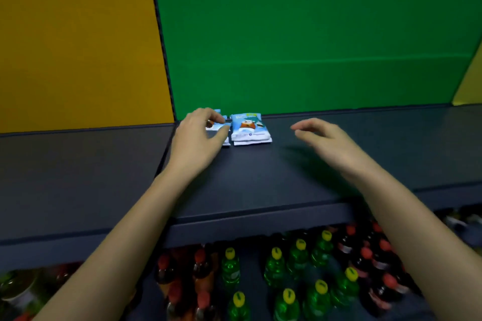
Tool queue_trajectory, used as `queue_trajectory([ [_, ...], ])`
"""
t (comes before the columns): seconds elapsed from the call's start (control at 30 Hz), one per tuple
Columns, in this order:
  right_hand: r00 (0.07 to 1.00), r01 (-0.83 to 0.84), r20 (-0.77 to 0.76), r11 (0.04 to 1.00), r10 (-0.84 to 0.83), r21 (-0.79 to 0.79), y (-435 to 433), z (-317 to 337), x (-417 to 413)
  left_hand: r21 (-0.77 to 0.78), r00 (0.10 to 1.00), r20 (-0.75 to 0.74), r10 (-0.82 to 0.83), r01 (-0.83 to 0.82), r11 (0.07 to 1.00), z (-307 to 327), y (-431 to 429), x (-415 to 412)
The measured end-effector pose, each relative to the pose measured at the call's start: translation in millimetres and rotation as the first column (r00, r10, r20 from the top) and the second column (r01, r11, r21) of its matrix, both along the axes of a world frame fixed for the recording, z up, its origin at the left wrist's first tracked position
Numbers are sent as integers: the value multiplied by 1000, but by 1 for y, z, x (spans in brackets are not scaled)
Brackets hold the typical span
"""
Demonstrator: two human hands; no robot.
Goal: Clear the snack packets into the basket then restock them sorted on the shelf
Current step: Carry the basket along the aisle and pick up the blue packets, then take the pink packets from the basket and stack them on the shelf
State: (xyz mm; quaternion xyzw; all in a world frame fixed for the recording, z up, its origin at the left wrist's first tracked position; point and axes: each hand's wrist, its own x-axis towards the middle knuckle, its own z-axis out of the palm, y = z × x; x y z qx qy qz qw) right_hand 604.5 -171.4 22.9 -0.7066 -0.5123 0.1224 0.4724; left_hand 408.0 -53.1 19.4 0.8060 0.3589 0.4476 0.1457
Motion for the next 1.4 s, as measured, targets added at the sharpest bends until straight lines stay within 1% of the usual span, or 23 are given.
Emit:
queue_trajectory([
  [0.07, 1000, 14, 0, 999, -14, 43, -42, -2, 0, 22, 997, -17, -73, 73, 997, -3, -28, -3],
  [0.13, 997, 60, 53, 996, -64, 73, -81, -10, 1, 71, 991, -56, -118, 122, 990, -11, -55, -3],
  [0.27, 967, 182, 170, 981, -192, 72, -153, -44, 9, 196, 978, -165, -130, 161, 967, -35, -110, 6],
  [0.33, 956, 236, 164, 970, -242, 56, -191, -64, 17, 257, 968, -217, -128, 183, 949, -47, -139, 11],
  [0.43, 942, 324, 85, 946, -324, 8, -256, -96, 31, 259, 947, -282, -154, 229, 938, -73, -178, 25],
  [0.53, 890, 442, 151, 895, -430, -56, -325, -134, 44, 187, 918, -359, -170, 249, 950, -107, -216, 40],
  [0.6, 851, 509, 216, 854, -479, -108, -373, -163, 50, 103, 896, -405, -184, 245, 964, -135, -247, 47],
  [0.67, 834, 537, 250, 826, -491, -171, -421, -190, 55, 8, 877, -436, -204, 230, 973, -162, -285, 54],
  [0.8, 834, 545, 313, 769, -455, -334, -516, -239, 67, -155, 834, -505, -223, 166, 974, -214, -370, 68],
  [0.87, 850, 521, 307, 769, -428, -371, -556, -256, 75, -232, 811, -537, -233, 124, 965, -236, -411, 75],
  [0.93, 860, 507, 288, 761, -421, -404, -591, -267, 85, -289, 785, -560, -265, 116, 950, -255, -449, 83],
  [1.1, 847, 530, 244, 716, -473, -454, -657, -285, 121, -426, 716, -582, -387, 137, 894, -288, -517, 116],
  [1.23, 846, 520, 206, 679, -491, -519, -690, -303, 155, -466, 644, -625, -442, 146, 872, -309, -551, 155],
  [1.4, 872, 445, 134, 647, -472, -619, -708, -328, 209, -522, 619, -632, -466, 105, 847, -338, -576, 209],
])
